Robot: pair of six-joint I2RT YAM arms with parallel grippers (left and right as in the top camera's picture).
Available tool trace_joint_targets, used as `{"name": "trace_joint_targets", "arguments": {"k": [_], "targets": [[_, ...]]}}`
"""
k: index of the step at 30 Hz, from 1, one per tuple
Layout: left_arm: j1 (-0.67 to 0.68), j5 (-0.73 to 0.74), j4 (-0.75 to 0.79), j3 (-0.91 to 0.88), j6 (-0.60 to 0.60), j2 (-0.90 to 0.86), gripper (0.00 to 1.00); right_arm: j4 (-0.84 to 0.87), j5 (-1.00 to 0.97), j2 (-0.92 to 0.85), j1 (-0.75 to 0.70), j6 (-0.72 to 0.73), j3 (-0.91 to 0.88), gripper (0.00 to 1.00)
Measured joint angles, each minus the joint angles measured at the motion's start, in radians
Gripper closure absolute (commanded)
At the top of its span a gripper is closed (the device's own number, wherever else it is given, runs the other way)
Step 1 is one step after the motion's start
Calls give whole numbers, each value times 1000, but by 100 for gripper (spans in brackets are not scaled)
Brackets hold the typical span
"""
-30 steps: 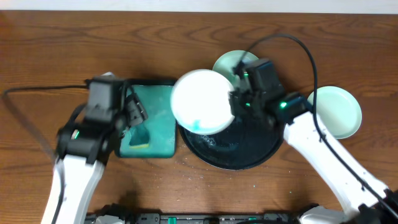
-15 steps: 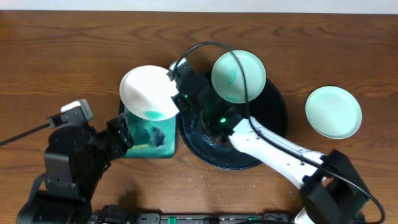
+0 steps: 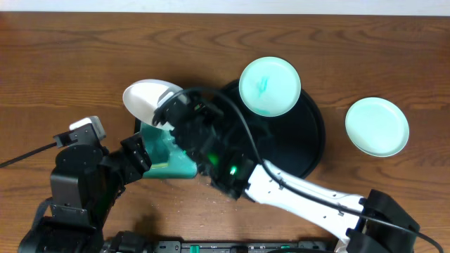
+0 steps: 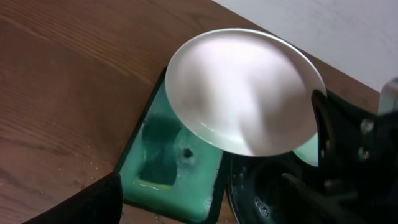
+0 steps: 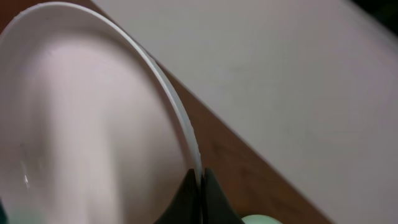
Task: Clean dirty plates on tray and stack at the side
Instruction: 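Lift the white plate with the right gripper and tilt it over the basin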
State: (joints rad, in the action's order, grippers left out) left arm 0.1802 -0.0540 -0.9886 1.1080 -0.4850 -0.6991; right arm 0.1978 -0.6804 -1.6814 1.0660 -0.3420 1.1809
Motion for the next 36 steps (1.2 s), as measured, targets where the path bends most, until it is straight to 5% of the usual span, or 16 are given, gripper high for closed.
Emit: {"name": "trace_joint_targets", "arguments": {"k": [36], "targets": [[0, 0, 0, 0, 0, 0, 20, 38, -150, 2, 50, -108, 0, 99]]}}
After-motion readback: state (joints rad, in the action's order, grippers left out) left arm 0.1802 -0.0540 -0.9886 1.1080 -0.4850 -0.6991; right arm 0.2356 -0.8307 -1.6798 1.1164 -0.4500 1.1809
